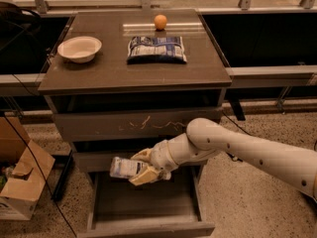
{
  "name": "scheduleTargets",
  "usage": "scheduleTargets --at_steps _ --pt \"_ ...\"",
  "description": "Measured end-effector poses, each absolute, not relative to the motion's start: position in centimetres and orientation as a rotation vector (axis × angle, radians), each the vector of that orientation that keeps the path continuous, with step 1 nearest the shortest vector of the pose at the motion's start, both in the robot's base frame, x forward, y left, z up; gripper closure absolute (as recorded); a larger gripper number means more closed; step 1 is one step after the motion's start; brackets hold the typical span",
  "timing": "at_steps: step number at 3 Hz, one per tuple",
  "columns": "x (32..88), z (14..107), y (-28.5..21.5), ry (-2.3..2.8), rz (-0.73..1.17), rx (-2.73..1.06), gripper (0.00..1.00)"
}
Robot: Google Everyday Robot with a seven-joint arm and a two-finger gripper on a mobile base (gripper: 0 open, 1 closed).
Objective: Place blue plastic bottle into bottom drawer
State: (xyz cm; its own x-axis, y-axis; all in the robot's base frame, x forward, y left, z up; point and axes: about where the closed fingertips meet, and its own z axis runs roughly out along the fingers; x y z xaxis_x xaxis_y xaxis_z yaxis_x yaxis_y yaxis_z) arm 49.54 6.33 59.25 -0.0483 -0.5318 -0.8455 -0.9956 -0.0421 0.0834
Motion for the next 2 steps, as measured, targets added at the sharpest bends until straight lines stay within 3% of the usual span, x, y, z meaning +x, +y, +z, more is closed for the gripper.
scheduleTargets --at_steps 1,2 --pt "50.0 56.3 5.9 1.619 1.023 -1.614 1.0" --pt "50.4 52.7 5.5 1.572 1.075 -1.573 1.0"
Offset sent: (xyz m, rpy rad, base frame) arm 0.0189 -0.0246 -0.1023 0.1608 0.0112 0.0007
